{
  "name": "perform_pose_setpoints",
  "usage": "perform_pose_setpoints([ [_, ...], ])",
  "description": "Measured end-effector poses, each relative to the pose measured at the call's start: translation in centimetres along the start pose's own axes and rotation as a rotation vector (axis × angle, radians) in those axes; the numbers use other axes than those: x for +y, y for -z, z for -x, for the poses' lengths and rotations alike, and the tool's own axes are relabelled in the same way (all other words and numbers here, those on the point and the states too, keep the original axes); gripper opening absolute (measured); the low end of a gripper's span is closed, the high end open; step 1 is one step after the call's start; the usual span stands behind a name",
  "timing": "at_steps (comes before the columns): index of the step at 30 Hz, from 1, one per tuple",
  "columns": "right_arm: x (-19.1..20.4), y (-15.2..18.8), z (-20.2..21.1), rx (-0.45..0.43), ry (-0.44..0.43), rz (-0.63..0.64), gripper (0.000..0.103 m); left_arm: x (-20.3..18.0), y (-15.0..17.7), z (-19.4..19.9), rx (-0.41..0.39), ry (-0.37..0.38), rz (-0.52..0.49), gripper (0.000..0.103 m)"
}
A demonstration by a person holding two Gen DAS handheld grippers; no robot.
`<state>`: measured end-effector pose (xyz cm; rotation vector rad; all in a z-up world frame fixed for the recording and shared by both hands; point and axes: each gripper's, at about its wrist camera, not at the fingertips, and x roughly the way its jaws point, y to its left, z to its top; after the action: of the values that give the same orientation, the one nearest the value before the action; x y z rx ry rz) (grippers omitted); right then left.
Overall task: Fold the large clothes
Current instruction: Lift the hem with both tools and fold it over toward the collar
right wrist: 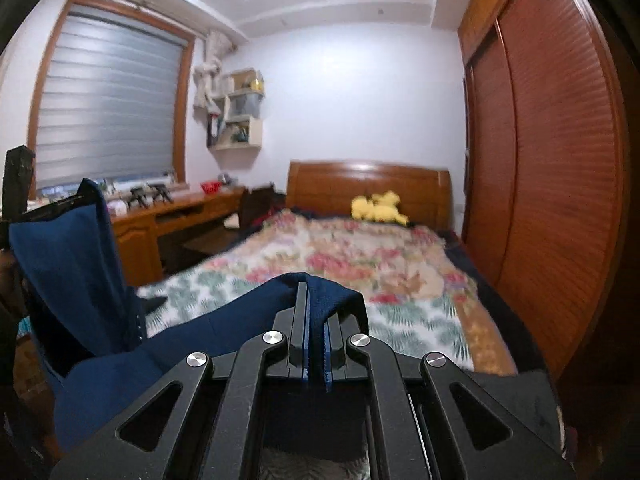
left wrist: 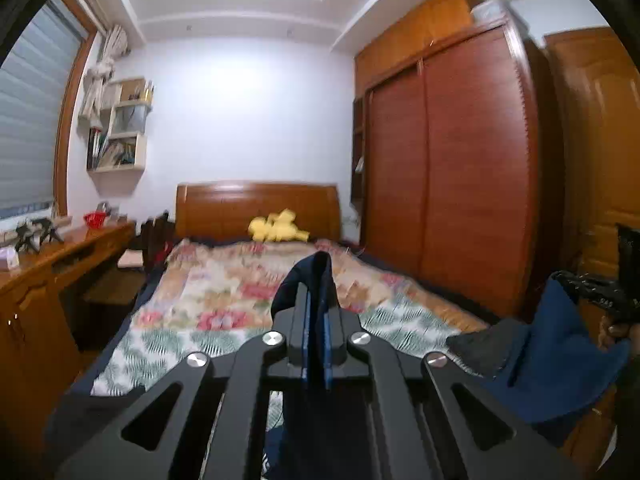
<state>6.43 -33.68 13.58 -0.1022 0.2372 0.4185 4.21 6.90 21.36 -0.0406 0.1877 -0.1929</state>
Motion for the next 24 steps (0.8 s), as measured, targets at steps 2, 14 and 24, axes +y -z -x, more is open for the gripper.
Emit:
perform_pose_setpoints([
  [2, -0.6, 1.8, -2.8, 0.052, 0.007, -0.005, 0.002, 0.9, 2.1, -3.5, 0.063, -0.01, 0.018, 0.002],
  [14, -3.0, 14.3, -18.6, 0.37, 0.029, -0.041, 0.003, 2.1, 15.3, -19.3, 0.366, -0.083, 0.03, 0.002],
  [24, -2.3, 19.5, -20.4, 0.437, 0.065, -0.027, 0.006, 3.2, 19.6, -20.6, 0.416, -0.104, 0.036, 0.003],
])
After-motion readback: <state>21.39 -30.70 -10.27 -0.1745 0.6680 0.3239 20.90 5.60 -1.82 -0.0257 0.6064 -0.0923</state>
